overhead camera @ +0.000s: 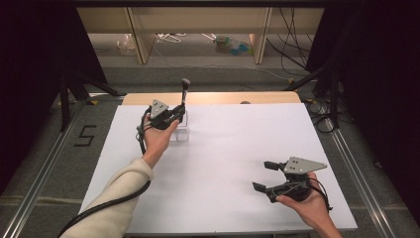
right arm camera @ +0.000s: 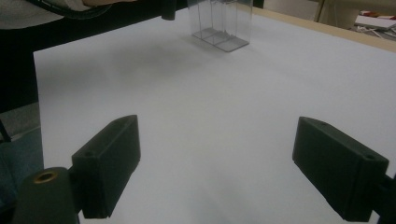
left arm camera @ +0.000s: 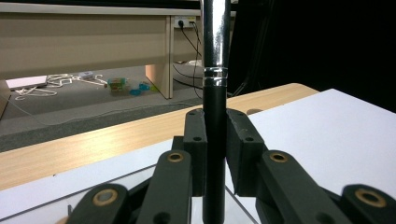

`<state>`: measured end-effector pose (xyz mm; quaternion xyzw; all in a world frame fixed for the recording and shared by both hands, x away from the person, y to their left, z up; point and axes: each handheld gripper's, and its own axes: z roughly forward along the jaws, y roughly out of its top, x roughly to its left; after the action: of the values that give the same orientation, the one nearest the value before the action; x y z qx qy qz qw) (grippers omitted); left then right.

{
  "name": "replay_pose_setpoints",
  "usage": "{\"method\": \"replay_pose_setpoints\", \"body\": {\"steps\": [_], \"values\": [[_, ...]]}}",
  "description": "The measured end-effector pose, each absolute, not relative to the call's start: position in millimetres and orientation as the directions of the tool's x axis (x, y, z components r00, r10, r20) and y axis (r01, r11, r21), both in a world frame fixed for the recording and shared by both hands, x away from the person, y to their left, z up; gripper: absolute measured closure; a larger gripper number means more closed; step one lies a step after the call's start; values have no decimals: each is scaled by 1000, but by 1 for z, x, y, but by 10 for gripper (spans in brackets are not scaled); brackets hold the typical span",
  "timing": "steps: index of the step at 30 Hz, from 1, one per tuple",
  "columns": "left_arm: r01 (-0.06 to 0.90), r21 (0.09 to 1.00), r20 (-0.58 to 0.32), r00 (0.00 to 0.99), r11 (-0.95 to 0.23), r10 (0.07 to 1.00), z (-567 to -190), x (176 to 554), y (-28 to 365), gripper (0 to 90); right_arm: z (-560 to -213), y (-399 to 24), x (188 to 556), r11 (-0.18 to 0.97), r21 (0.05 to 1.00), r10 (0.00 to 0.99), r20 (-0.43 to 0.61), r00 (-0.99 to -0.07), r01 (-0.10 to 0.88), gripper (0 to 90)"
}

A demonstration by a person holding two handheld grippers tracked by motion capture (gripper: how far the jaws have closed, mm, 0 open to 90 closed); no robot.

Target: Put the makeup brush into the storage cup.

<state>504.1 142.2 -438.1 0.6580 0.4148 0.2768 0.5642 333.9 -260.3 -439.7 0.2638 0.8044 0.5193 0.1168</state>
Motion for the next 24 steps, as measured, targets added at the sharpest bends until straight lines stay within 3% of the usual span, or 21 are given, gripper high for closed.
{"method": "replay_pose_setpoints", "body": {"steps": [24], "values": [[241,970,-104,502,-24,858,-444,504,141,788,-439,-261,333,332,891,553,83,-829,311,160]]}}
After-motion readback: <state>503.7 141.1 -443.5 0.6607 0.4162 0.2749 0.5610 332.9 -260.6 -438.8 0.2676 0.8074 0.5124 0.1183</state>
